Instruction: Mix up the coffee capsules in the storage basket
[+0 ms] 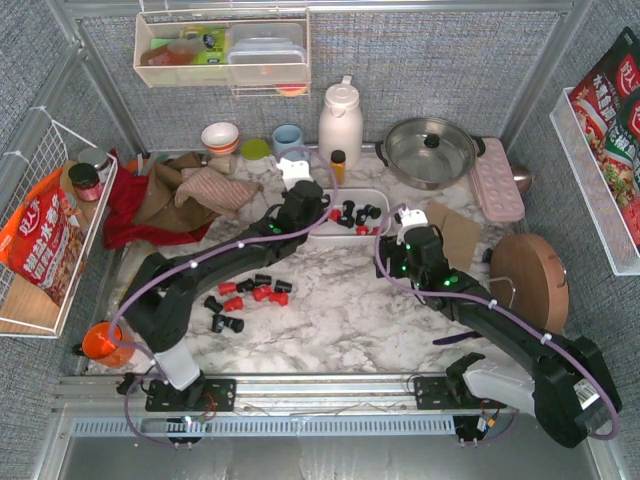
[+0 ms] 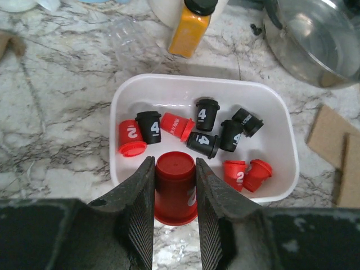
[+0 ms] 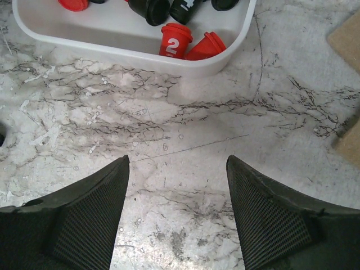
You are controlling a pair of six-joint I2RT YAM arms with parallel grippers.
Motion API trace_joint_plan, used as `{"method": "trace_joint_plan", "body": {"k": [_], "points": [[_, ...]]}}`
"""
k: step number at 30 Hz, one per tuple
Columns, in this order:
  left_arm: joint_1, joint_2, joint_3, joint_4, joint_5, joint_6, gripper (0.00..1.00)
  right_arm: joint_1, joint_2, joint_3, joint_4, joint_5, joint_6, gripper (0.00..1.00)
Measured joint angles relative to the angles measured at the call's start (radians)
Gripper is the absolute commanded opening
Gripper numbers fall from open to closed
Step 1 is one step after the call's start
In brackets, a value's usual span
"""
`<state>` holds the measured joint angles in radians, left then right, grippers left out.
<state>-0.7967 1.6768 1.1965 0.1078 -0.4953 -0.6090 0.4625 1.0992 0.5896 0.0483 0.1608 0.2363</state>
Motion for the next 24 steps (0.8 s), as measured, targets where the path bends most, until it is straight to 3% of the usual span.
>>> {"method": "trace_joint_plan", "body": {"k": [17,21,23,24], "points": [[0.066,0.315,0.169,0.173,0.023,0.098,0.41,-0.003,-0.05,-0.008,0.0,-0.012,0.037,0.75],[0.068,0.354,0.173,0.186,0.023,0.101,0.51,-0.003,-0.053,-0.008,0.0,-0.013,0.04,0.77],[0.068,0.365,0.174,0.187,0.023,0.101,0.65,-0.004,-0.059,-0.008,0.0,-0.012,0.042,0.79],[0.068,0.369,0.174,0.19,0.023,0.102,0.7,-0.005,-0.062,-0.008,0.0,-0.012,0.042,0.93]]}}
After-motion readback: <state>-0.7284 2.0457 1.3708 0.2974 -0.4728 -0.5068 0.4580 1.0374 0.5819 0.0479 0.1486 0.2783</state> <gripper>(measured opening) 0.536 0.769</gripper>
